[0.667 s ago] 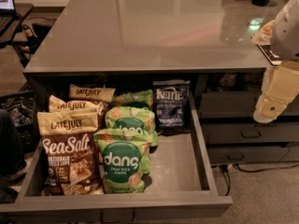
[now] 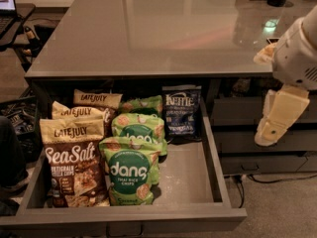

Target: Pick blue chip bag from top drawer and place on counter

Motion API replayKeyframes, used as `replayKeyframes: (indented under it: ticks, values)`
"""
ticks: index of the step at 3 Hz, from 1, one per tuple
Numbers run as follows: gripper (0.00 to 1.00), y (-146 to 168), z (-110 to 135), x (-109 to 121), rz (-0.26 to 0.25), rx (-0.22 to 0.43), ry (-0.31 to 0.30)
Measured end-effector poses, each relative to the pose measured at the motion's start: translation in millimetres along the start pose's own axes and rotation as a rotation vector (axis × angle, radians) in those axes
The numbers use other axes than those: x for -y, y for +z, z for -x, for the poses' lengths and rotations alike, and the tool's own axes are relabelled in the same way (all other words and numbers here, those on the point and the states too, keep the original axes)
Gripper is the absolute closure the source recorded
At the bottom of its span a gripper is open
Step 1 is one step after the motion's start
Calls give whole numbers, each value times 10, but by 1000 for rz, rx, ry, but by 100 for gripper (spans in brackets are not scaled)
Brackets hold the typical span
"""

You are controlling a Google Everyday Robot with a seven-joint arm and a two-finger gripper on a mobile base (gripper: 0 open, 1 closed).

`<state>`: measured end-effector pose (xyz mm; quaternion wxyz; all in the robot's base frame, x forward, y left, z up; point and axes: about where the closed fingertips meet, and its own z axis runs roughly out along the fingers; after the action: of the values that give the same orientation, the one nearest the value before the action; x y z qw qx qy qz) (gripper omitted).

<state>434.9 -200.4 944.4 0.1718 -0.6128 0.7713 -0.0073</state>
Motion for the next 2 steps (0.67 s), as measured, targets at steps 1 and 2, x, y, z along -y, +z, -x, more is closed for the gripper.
replayKeyframes:
  ticks: [1,2]
  values:
    - [0,443,95,-41,37,30,-15]
    - [0,910,191,-41,81,43,-22]
